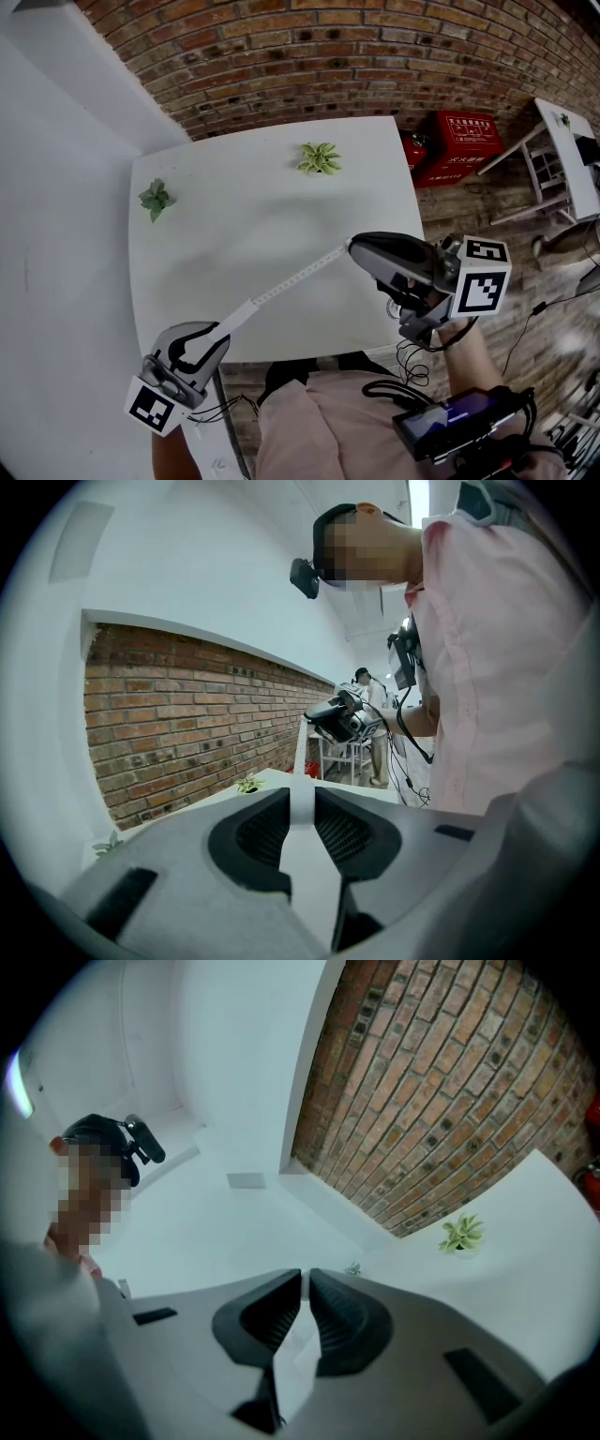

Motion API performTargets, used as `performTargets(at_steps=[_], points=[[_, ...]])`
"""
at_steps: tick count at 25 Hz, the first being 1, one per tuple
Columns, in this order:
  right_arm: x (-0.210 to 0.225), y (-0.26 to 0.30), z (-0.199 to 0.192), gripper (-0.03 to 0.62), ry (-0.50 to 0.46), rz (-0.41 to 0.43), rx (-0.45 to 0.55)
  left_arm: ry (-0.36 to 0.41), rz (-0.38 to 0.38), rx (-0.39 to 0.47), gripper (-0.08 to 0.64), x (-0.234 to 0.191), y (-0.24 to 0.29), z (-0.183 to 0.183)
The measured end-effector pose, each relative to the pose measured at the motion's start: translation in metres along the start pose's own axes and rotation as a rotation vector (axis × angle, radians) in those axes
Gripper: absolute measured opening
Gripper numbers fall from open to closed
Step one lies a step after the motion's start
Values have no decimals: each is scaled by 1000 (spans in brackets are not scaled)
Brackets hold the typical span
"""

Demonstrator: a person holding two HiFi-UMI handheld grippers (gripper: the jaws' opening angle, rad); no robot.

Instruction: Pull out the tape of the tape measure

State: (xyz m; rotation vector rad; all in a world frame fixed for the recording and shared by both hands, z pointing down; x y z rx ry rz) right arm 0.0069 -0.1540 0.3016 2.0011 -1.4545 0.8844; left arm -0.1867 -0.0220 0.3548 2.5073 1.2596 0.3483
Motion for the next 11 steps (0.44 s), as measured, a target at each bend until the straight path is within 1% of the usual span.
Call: performTargets(at_steps=[11], points=[[0, 0, 0, 35, -3, -1, -2, 0, -1, -4, 87, 0, 0, -1]])
Point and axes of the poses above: the fingertips, and each gripper's own axes: y forward along the fingers, x to its right, z out of its top, the point moved 1 cm from there along -y, backward along the fingers
